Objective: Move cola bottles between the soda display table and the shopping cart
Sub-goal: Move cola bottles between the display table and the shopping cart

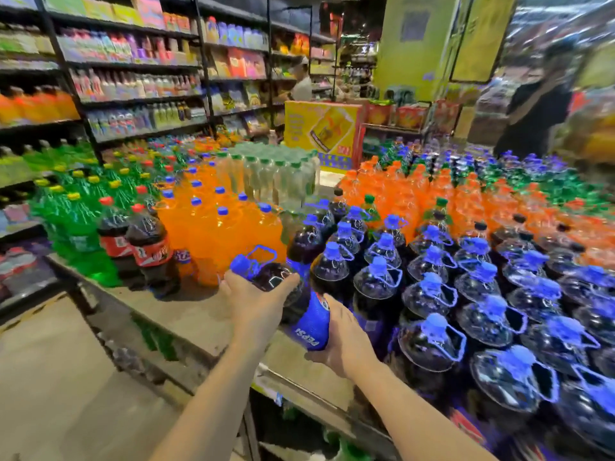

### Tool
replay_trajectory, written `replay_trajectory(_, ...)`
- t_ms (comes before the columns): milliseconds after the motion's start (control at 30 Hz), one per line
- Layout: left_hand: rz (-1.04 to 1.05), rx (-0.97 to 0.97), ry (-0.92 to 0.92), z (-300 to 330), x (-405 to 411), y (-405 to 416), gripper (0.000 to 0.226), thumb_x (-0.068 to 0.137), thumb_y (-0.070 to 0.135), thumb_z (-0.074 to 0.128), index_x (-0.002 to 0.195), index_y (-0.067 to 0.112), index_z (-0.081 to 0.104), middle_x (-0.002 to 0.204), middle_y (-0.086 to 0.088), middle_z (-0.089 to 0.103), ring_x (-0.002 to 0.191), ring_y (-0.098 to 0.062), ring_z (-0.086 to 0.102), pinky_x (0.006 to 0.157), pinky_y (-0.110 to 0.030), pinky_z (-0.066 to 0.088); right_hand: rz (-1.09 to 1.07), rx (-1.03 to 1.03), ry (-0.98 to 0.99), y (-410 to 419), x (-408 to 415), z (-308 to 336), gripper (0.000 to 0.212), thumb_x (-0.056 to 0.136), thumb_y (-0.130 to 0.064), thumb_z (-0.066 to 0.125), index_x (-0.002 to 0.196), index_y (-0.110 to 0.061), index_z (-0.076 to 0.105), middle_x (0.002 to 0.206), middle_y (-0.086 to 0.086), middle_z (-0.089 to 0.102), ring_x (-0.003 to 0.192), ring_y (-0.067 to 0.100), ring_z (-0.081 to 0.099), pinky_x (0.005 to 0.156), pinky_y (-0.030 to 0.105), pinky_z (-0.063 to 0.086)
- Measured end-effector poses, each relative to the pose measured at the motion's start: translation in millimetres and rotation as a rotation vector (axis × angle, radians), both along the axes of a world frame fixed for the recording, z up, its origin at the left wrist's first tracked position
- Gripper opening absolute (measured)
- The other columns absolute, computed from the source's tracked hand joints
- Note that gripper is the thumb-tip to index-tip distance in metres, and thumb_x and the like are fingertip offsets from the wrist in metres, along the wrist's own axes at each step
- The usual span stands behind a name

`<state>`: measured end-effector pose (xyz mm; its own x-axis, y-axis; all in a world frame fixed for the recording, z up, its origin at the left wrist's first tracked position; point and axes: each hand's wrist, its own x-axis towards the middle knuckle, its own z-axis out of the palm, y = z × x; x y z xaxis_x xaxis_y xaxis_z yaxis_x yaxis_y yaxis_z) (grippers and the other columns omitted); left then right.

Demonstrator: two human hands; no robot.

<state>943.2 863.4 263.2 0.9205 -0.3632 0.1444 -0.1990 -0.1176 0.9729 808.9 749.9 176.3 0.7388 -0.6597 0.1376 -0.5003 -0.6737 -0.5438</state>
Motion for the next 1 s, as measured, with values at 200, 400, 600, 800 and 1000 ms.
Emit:
replay_trajectory(200,-0.231,0.039,-0.098,-12,26,-22,0.095,0.053,0.05,0.098,0.124,-0.001,0.059,0.124,-0.018,0.056,0.122,-0.036,0.047,0.108,-0.048,0.04,-0.328,0.059,0.011,16,17,-22,0.117,0.058,-0.046,0.091,0.155,-0.025,0.028,0.156,-0.008,0.039,0.145,0.019,0.037,0.112,0.039,0.041)
replay_trajectory(400,-0.504,0.069,-0.129,-39,26,-30,0.076,0.056,0.053,0.094,0.111,0.01,0.066,0.111,-0.009,0.06,0.109,-0.022,0.053,0.098,-0.034,0.044,-0.596,0.203,-0.032,34,8,-64,0.125,0.056,-0.041,0.095,0.158,-0.026,0.024,0.154,-0.012,0.032,0.146,0.011,0.032,0.116,0.04,0.037)
replay_trajectory(600,-0.629,0.064,-0.165,-59,10,-37,0.067,0.064,0.03,0.1,0.111,0.021,0.053,0.114,-0.003,0.048,0.114,-0.019,0.044,0.101,-0.035,0.041,-0.768,0.271,-0.081,34,-7,-102,0.104,0.042,-0.042,0.081,0.137,-0.036,0.041,0.131,-0.013,0.055,0.121,0.017,0.059,0.096,0.044,0.054)
replay_trajectory(800,-0.708,0.127,-0.206,-77,3,-46,0.061,0.065,0.035,0.097,0.11,0.015,0.061,0.116,-0.005,0.05,0.111,-0.016,0.044,0.097,-0.032,0.04,-0.824,0.333,-0.033,49,-1,-93,0.098,0.06,-0.032,0.086,0.143,-0.031,0.035,0.146,-0.01,0.042,0.127,0.023,0.054,0.097,0.041,0.051)
replay_trajectory(1000,-0.805,0.161,-0.282,-83,2,-53,0.071,0.07,0.041,0.094,0.125,0.014,0.058,0.125,-0.003,0.047,0.121,-0.017,0.041,0.103,-0.034,0.043,-0.827,0.426,-0.065,37,-4,-98,0.099,0.059,-0.024,0.087,0.144,-0.03,0.036,0.137,-0.003,0.046,0.123,0.023,0.055,0.1,0.039,0.049)
